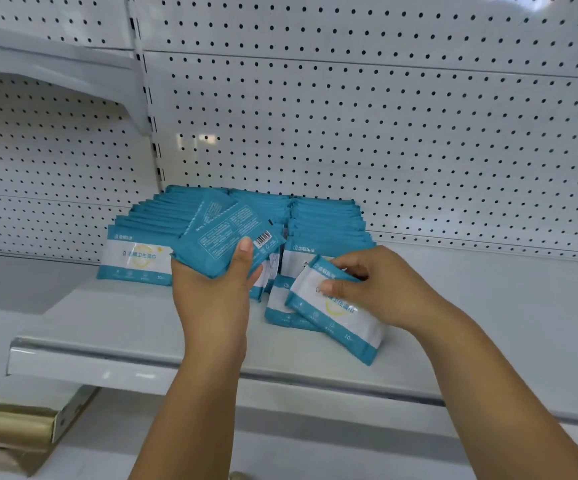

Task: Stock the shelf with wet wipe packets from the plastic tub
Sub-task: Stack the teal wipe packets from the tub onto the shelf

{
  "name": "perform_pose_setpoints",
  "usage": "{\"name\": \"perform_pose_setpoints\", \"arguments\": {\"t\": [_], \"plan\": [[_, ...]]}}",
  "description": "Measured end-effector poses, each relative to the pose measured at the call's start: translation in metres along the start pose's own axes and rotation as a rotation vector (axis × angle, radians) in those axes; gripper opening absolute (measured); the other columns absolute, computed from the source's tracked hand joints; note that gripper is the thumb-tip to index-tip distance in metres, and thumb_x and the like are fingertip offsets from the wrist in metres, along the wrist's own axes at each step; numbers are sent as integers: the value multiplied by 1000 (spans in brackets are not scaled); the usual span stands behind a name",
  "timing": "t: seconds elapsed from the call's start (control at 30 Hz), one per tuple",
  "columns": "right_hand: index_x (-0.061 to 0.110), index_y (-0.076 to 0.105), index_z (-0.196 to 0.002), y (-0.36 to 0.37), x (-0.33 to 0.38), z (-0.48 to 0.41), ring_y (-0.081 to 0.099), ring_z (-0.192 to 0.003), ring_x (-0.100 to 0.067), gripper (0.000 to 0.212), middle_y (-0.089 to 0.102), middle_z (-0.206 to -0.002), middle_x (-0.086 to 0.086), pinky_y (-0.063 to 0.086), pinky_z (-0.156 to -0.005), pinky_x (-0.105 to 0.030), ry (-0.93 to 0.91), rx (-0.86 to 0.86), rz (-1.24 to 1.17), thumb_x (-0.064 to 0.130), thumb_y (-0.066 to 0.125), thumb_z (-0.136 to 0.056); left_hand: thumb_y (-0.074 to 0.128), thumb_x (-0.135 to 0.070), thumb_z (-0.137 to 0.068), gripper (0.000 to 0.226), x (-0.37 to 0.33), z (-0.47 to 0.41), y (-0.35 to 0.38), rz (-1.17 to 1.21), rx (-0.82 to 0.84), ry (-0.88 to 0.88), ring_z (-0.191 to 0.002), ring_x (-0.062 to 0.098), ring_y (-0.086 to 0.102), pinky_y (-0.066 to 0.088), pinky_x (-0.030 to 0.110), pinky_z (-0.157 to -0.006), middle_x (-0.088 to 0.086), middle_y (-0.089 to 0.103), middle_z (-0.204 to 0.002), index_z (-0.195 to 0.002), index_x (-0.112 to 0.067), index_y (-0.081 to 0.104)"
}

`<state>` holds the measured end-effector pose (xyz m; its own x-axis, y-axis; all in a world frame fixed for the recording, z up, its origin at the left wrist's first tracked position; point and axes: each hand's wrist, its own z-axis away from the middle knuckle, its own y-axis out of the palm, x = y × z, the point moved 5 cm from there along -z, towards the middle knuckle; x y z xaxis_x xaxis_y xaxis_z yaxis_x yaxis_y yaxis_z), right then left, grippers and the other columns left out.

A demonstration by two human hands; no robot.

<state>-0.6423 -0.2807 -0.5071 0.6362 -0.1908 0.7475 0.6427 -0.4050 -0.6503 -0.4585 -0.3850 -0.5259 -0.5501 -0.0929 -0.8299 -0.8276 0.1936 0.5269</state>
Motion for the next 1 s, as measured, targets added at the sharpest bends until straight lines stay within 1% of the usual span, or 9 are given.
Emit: {"name": "perform_pose_setpoints", "arguments": {"t": [0.1,0.23,0.37,0.47,0.53,0.63,0.7,0.83,1.0], "plan": [[26,78,-99,6,2,-11,70,-86,-15,19,76,-90,5,56,-82,-34,-38,-14,117,30,82,-81,75,-11,-88,53,-1,-1,2,-10,16,4,-106,8,71,61,30,-81,-6,70,-122,-135,-22,53],[20,70,-123,19,3,-14,59,-100,-7,44,64,-108,11,41,-82,-14,-93,14,273,36,79,-82,74,-10,-89,53,-1,-4,4,-13,21,8,-105,8,71,61,28,-79,-5,70,-123,-136,-20,53],[21,63,-131,18,3,-6,57,-114,-8,51,63,-124,8,40,-95,-17,-76,79,276,39,77,-85,74,-10,-89,54,-1,-5,4,-27,35,14,-106,8,71,61,29,-80,-5,70,-123,-138,-21,52],[25,54,-139,13,2,-1,50,-117,-4,68,56,-132,12,36,-99,-17,-25,157,340,42,81,-79,74,-10,-89,55,-1,-5,6,-33,43,14,-106,8,71,62,29,-80,-4,70,-124,-138,-19,52],[26,49,-143,15,3,0,48,-123,-9,76,52,-132,10,37,-103,-23,-6,185,394,47,81,-77,74,-9,-89,54,-1,-4,7,-31,48,15,-105,7,71,61,27,-79,-5,69,-124,-138,-20,52],[27,42,-147,22,4,-3,38,-129,-19,85,44,-126,4,35,-111,-39,-7,217,510,54,79,-75,74,-9,-89,55,-1,-3,7,-40,52,17,-105,6,71,61,27,-79,-6,68,-125,-138,-21,51],[26,39,-149,23,5,-4,35,-130,-20,90,41,-129,1,34,-111,-36,-7,218,517,52,81,-74,74,-10,-89,56,0,-2,7,-46,52,15,-107,7,70,61,28,-80,-6,68,-126,-138,-22,51],[27,49,-139,20,6,-1,47,-117,-16,83,41,-123,4,38,-95,-24,-38,174,398,39,90,-67,75,-10,-89,56,0,-2,4,-46,35,13,-108,8,70,62,30,-82,-5,68,-126,-138,-21,51],[31,52,-129,10,0,-18,41,-114,-21,77,38,-120,9,38,-97,-31,-100,-90,432,32,93,-64,74,-10,-89,52,-1,-4,0,-39,24,14,-108,11,71,61,28,-79,-5,69,-123,-135,-21,52]]}}
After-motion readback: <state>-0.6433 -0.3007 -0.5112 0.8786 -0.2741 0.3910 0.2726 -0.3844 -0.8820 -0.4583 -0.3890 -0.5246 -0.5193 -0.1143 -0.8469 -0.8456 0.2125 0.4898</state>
